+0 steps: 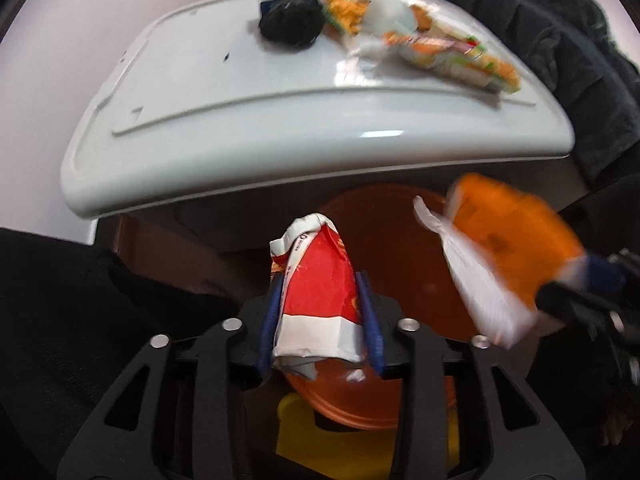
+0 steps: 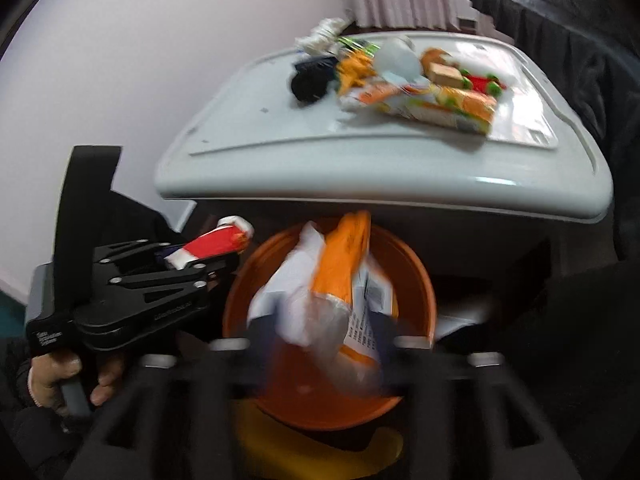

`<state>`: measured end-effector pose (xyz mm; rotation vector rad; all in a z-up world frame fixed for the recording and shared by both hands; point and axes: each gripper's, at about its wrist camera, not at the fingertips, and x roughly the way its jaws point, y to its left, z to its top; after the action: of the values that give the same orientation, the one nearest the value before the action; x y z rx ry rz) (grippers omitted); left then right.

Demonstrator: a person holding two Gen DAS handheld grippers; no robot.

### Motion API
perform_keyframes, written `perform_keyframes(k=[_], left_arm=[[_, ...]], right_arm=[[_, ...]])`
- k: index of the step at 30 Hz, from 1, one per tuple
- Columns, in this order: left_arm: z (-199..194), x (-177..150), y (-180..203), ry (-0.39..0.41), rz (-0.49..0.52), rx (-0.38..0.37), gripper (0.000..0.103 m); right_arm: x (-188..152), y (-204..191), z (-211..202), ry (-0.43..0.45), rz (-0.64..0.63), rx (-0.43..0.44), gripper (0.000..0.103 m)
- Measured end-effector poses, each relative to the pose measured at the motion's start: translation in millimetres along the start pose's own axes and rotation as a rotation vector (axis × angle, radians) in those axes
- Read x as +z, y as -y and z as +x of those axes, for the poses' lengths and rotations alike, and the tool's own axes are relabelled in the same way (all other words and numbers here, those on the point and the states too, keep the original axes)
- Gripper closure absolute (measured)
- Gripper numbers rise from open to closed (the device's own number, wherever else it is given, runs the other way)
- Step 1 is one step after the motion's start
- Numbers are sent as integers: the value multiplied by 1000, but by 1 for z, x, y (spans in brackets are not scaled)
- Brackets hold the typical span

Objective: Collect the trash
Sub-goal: 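Lower both held items into the orange bucket and open both tools, then grasp the orange juice pouch with the right tool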

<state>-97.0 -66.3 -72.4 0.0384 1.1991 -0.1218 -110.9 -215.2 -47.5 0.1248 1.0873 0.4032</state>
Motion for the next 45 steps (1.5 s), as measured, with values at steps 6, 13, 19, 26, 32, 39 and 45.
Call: perform_keyframes(k=[6, 13, 19, 26, 32, 39, 45], left_arm=[[7, 0, -8, -36, -32, -1, 37], [-5, 8, -10, 13, -32, -19, 37], [-14, 17, -3, 66, -4, -27, 31], [-9, 19, 0, 72, 16, -40, 30], [-2, 22, 3, 76, 41, -41, 30], [6, 23, 2, 51, 38, -41, 30], [-2, 25, -4, 71, 15, -45, 30]], right_arm=[[0, 9, -6, 23, 43, 5, 38], [21, 23, -23, 78, 53, 14, 38], [86, 38, -25, 108, -160, -100, 35], [152, 49, 30, -7, -465, -140, 34], [172, 59, 81, -92, -593, -146, 32], [190, 70, 108, -139, -532, -81, 58], [176, 70, 83, -98, -430, -94, 69]])
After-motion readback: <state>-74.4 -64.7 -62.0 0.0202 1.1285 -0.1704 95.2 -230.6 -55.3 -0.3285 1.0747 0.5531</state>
